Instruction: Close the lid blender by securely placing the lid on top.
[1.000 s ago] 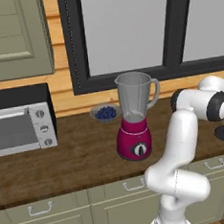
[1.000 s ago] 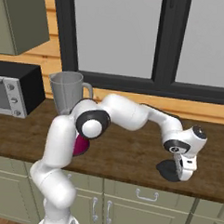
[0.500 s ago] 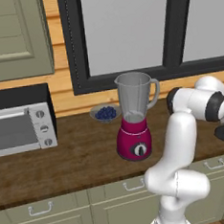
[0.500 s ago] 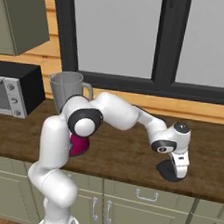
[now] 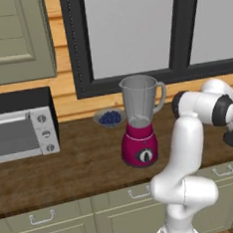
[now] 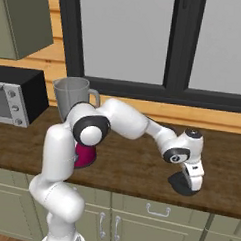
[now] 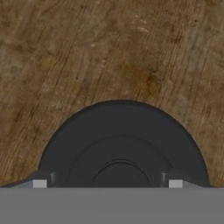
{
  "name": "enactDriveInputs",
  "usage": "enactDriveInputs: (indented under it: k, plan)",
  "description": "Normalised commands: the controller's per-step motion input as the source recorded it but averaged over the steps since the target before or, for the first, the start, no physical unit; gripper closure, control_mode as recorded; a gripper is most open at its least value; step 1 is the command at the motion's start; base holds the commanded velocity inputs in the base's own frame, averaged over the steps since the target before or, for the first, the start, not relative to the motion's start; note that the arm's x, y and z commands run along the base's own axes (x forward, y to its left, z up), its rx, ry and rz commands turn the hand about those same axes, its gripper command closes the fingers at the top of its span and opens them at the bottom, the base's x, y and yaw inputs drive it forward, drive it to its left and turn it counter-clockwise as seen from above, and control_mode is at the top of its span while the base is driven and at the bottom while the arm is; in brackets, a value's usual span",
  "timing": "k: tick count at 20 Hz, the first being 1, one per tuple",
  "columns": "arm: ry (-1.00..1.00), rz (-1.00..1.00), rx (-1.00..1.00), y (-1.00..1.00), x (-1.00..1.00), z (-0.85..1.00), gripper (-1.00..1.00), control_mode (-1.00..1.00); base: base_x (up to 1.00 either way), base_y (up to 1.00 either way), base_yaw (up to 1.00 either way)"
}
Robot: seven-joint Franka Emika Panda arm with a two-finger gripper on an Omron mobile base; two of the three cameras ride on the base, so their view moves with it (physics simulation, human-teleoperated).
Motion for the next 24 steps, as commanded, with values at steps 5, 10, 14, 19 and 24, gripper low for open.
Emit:
enactDriveInputs:
  k: [5, 10, 14, 19, 24]
  plan:
    - [0.23, 0.0, 0.0, 0.08, -0.12, -0.13, -1.0, -1.0, 0.0, 0.0, 0.0]
    - [0.14, 0.0, 0.0, 0.15, -0.27, -0.4, -1.0, -1.0, 0.0, 0.0, 0.0]
    - [0.01, 0.0, 0.06, 0.21, -0.52, -0.84, -1.0, -1.0, 0.0, 0.0, 0.0]
    - [-0.08, 0.0, 0.16, 0.2, -0.79, -1.0, 1.0, -1.0, 0.0, 0.0, 0.0]
    - [-0.01, 0.0, 0.13, 0.29, -0.33, -0.98, 1.0, -1.0, 0.0, 0.0, 0.0]
